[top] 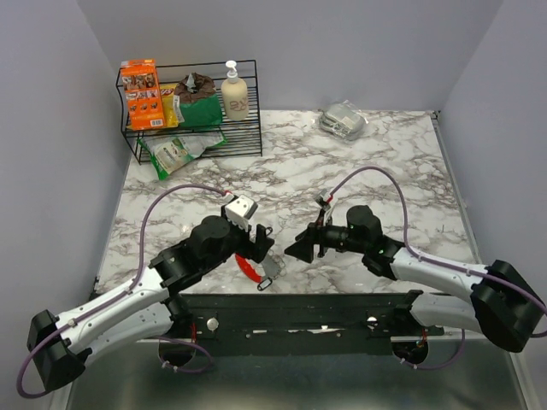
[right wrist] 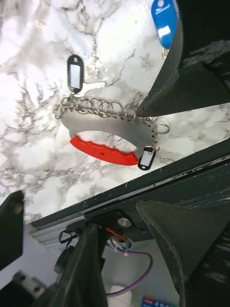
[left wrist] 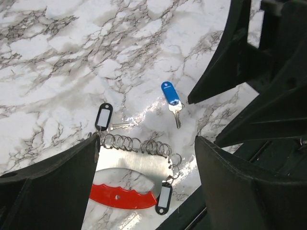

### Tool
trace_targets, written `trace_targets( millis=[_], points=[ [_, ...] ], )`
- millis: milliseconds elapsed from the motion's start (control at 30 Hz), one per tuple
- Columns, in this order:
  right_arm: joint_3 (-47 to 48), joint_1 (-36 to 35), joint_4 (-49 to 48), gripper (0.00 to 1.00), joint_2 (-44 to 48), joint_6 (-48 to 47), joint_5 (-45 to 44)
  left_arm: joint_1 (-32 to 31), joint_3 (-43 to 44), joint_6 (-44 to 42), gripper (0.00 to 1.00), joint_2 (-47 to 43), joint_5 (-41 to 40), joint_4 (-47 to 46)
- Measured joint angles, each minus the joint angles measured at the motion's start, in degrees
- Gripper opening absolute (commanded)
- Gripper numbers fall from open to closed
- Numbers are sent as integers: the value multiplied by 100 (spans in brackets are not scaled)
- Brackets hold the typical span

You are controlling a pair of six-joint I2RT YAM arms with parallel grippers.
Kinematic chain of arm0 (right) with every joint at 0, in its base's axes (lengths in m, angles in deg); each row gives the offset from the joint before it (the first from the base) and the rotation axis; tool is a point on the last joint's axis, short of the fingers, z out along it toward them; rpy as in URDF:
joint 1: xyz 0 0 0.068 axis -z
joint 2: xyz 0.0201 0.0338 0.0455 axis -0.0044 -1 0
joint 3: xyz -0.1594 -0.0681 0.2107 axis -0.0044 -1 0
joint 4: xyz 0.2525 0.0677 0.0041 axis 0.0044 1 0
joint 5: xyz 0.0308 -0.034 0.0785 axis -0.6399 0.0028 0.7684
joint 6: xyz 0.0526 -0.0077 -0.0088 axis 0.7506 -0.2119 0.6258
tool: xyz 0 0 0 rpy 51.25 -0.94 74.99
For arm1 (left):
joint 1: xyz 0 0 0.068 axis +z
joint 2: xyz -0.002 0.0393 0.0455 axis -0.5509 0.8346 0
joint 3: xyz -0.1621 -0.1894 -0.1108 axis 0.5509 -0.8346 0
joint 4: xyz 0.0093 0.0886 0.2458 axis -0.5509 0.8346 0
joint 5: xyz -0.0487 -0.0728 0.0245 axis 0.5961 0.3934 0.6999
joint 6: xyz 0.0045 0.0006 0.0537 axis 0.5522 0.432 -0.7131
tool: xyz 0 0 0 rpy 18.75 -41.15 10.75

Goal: Put the keys on the keyring

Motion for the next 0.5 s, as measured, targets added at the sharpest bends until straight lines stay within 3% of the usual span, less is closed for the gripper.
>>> trace_targets(
  millis=[133,367,500],
  points=[
    [-37,0,415,83,498,-57,-269,0,-7,76,83,341,131,15],
    [-409,0,688,83,647,92,-393,0,-146,240,64,929,793,-59],
    [-638,0,772,84,654,251,-439,-15,-267,356,63,1283,1266,-168]
  ],
)
